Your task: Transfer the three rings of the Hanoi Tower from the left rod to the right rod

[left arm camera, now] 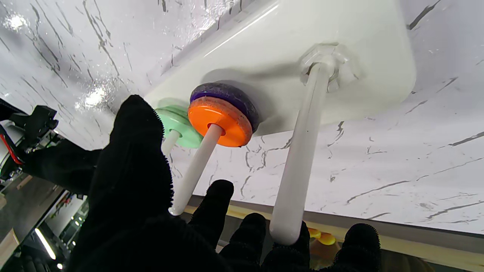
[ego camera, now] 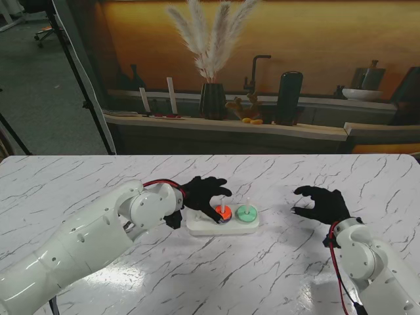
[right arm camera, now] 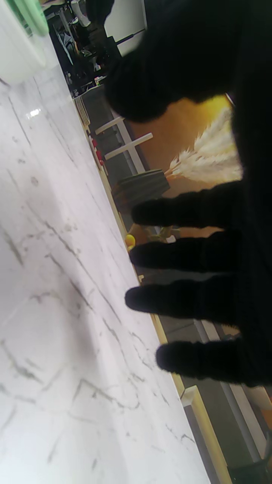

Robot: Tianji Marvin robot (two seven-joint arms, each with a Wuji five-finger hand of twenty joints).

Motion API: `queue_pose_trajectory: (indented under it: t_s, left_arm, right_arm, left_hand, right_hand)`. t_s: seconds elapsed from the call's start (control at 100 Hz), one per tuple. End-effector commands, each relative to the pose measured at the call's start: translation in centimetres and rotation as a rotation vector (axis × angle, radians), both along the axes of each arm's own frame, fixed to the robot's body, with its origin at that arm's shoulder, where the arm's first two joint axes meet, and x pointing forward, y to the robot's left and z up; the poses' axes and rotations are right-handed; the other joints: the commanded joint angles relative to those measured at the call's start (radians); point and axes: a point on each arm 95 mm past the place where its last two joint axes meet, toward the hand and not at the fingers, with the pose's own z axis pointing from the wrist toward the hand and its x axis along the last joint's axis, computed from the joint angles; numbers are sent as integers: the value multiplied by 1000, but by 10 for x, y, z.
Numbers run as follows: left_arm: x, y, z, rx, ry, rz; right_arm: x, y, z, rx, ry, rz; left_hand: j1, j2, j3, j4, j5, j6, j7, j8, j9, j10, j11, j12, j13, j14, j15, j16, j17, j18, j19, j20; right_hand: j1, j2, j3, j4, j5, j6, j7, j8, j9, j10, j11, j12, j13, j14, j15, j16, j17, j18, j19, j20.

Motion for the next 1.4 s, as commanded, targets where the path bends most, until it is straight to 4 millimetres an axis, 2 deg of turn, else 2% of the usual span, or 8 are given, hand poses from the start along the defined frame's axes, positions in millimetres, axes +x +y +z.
queue_pose_trajectory:
  t_s: [0.0, 0.35, 0.57, 1.02, 1.39]
  left_arm:
    - [-1, -4, -1, 10, 0, -40]
    - [-1, -13, -7, 104, -70, -104]
    - [-4, -17, -10, 153, -142, -122]
    - [-6, -21, -16, 240, -170, -197]
    - [-7, -23, -23, 255, -185, -216]
  right_arm:
    - [-3, 4, -4, 10, 8, 2]
    - [-3, 4, -4, 12, 10, 2]
    - [-4, 4, -4, 14, 11, -1]
    - [-4, 3, -5, 17, 10, -6]
    - [-4, 3, -5, 18, 10, -7]
  left_hand:
    - [-6, -40, 18, 27, -24, 7, -3, 35, 3, 5, -2, 15, -18, 5, 10, 18, -6, 27, 53, 23]
    - [14, -82, 78, 36, -59, 1, 10, 95, 29, 13, 7, 25, 39, 22, 38, 40, 26, 35, 150, 39]
    - [7, -100, 141, 24, -60, -4, 14, 139, 63, 15, 12, 37, 95, 33, 66, 67, 32, 40, 314, 55]
    - [2, -103, 157, 17, -51, -14, 17, 149, 61, 9, 11, 37, 97, 32, 65, 68, 22, 36, 347, 28]
    - [35, -111, 202, 24, -44, -24, 22, 155, 73, 8, 17, 40, 117, 31, 77, 74, 35, 33, 381, 20]
  right_hand:
    - [-5, -20, 16, 34, 22, 4, 0, 16, 19, 1, 14, 6, 9, -24, 22, 8, -15, 103, 21, 9]
    - [-2, -25, 23, 35, 22, 5, 1, 16, 19, 1, 15, 6, 11, -24, 23, 8, -15, 102, 22, 9]
    - [-1, -26, 25, 35, 21, 7, 1, 16, 19, 1, 15, 6, 10, -24, 23, 8, -15, 102, 22, 9]
    - [-2, -25, 26, 35, 21, 5, 1, 16, 18, 1, 16, 6, 10, -23, 24, 8, -14, 102, 23, 9]
    - [-1, -25, 26, 35, 19, 5, 1, 16, 19, 1, 16, 6, 11, -24, 24, 9, -14, 102, 24, 8]
